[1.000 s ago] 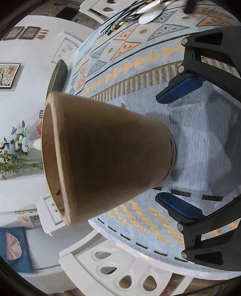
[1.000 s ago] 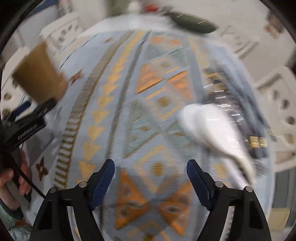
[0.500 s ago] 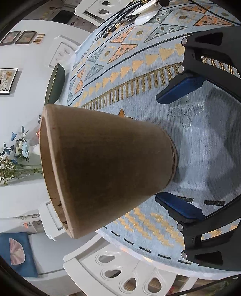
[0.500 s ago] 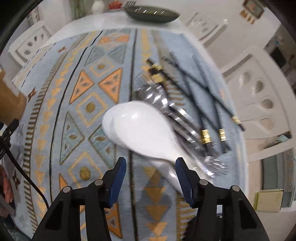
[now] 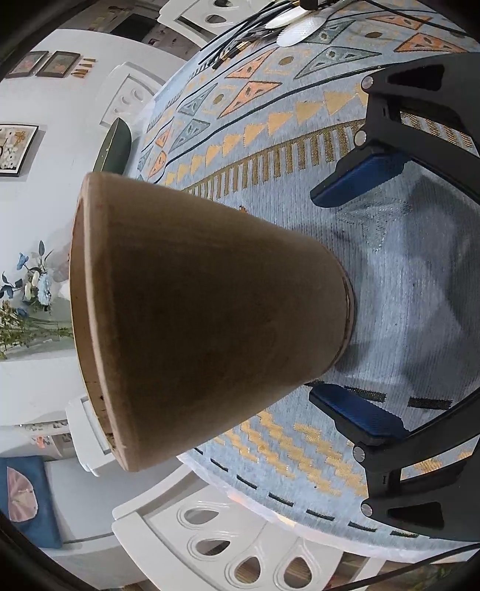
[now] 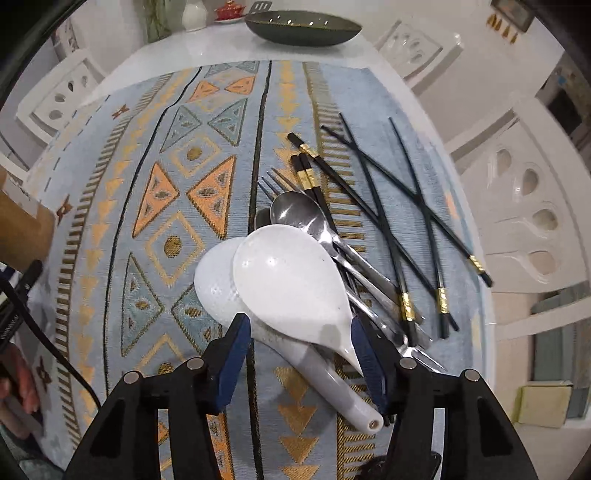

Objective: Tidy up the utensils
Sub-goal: 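Move the right tool over the utensil pile while the left tool holds the wooden cup, then grasp a white rice paddle with the right tool and lift it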

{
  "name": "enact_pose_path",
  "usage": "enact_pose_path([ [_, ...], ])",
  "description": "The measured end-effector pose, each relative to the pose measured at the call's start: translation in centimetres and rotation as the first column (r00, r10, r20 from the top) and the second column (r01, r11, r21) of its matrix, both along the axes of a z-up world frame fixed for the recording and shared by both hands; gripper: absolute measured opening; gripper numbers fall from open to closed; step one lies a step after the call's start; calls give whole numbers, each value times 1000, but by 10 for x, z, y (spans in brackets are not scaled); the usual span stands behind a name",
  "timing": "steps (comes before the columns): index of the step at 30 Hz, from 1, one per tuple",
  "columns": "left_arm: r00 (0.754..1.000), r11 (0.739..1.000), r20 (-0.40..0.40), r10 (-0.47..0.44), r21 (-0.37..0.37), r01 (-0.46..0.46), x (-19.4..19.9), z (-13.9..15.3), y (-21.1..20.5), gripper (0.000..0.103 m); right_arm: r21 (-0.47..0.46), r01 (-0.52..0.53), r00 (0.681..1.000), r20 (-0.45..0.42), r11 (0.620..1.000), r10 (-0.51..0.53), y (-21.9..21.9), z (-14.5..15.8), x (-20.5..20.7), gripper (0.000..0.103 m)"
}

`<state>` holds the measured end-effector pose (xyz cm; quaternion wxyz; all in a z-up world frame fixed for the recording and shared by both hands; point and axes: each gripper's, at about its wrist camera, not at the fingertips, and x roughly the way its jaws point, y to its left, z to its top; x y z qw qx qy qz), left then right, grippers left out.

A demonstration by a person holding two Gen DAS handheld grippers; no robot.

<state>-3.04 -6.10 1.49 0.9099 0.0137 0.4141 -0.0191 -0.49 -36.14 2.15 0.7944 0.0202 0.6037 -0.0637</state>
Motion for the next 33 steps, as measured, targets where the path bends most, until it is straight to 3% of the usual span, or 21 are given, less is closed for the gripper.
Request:
enact_pose_path([
  [4,1000,1000,-7,5,-10,-5,2,-1,3,97,91,-1,999,-34,996,4,-18,-7,11,56],
  [7,1000,1000,-13,9,-17,-9,3,-2,6,97,211,49,998,-50,976,-40,-41,-9,14,61],
  [11,1000,1000,-22,15,-26,-16,6,-3,9,97,385,132,990,-87,913,-107,-67,-19,16,64],
  [14,999,999,-28,18,-29,-19,8,-3,11,97,444,132,991,-81,886,-107,-71,-21,18,64],
  [17,999,999,-35,16,-31,-17,11,-4,13,97,421,108,994,-79,901,-81,-64,-22,22,64],
  [19,999,999,-38,17,-34,-18,13,-4,14,97,371,78,994,-94,925,-46,-52,-22,26,56],
  [21,999,999,-40,17,-37,-19,13,-4,15,97,346,59,995,-97,936,-27,-44,-22,31,32],
  [23,999,999,-42,19,-42,-21,15,-5,18,97,354,55,995,-100,934,-20,-41,-20,30,23],
  [28,999,998,-46,24,-50,-26,17,-6,21,97,366,18,995,-98,931,19,-26,-11,22,16],
  [33,998,998,-50,25,-58,-28,19,-7,23,97,407,-100,979,-124,908,163,7,-16,19,16],
])
